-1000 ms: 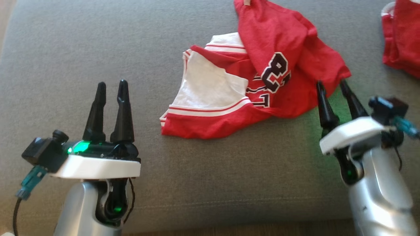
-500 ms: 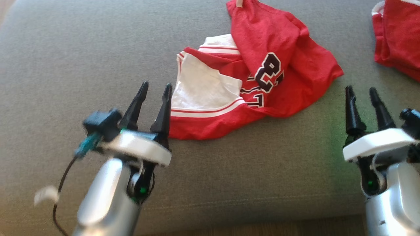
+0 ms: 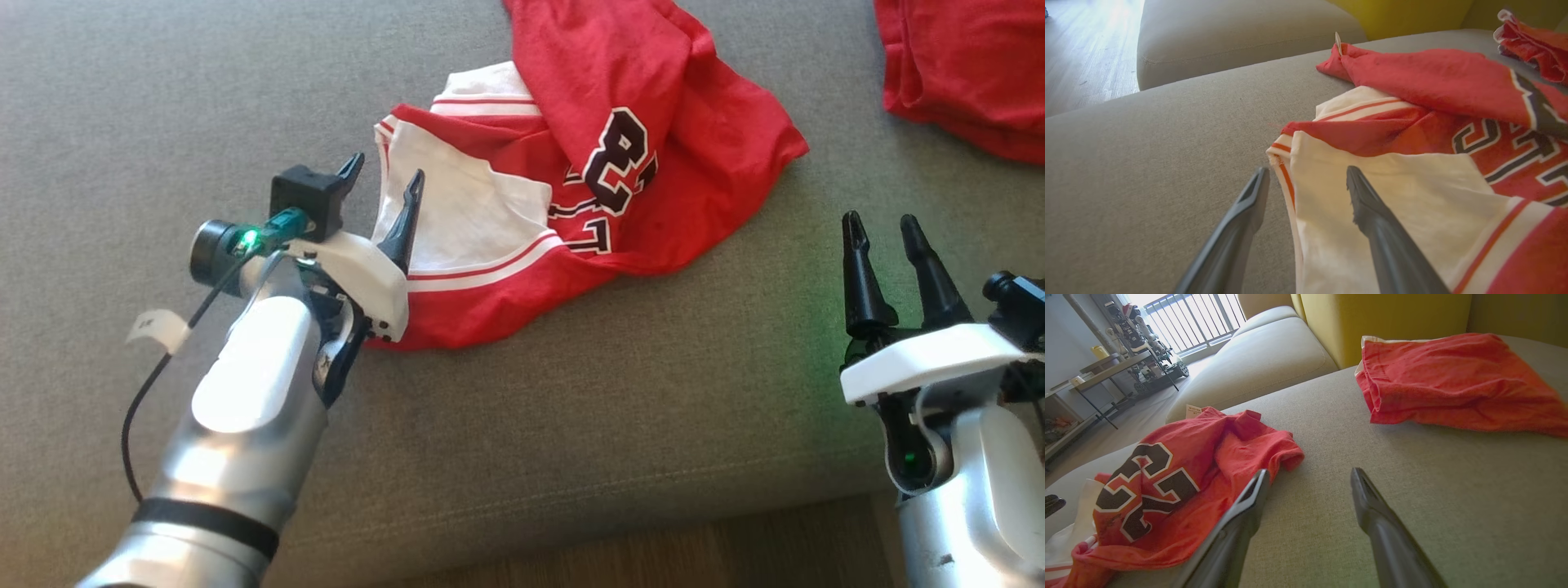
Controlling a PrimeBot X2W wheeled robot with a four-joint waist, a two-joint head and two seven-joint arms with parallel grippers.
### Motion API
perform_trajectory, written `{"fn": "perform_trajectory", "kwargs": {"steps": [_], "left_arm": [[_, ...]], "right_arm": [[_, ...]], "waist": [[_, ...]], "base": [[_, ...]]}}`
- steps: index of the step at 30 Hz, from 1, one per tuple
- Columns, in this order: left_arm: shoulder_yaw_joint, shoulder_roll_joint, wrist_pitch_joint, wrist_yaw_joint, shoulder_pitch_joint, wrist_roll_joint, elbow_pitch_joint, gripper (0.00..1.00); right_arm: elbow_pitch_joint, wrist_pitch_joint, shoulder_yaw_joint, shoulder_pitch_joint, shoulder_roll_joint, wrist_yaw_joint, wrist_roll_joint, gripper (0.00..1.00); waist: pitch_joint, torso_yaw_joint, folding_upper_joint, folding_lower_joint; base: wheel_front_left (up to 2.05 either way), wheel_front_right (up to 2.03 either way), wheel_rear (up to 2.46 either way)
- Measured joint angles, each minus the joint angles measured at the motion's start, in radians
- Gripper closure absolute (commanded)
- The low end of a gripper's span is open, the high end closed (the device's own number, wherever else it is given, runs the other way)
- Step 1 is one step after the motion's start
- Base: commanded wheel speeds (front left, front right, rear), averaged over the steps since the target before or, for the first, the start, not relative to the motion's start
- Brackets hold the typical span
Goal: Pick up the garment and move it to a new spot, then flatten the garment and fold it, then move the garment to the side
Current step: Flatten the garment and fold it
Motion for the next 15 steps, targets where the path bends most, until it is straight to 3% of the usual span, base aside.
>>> {"fn": "perform_trajectory", "kwargs": {"steps": [7, 15], "left_arm": [[-0.063, 0.016, -0.065, 0.034, -0.076, 0.091, 0.106, 0.0], [-0.109, 0.014, -0.099, 0.037, -0.136, 0.133, 0.16, 0.0]], "right_arm": [[0.015, -0.011, 0.01, 0.0, 0.0, 0.0, 0.012, 0.0], [0.016, -0.03, 0.01, -0.004, 0.0, 0.0, 0.011, 0.0]], "waist": [[0.013, -0.01, 0.0, 0.0], [0.03, -0.016, 0.0, 0.0]], "base": [[0.0, 0.0, 0.0], [0.0, 0.0, 0.0]]}}
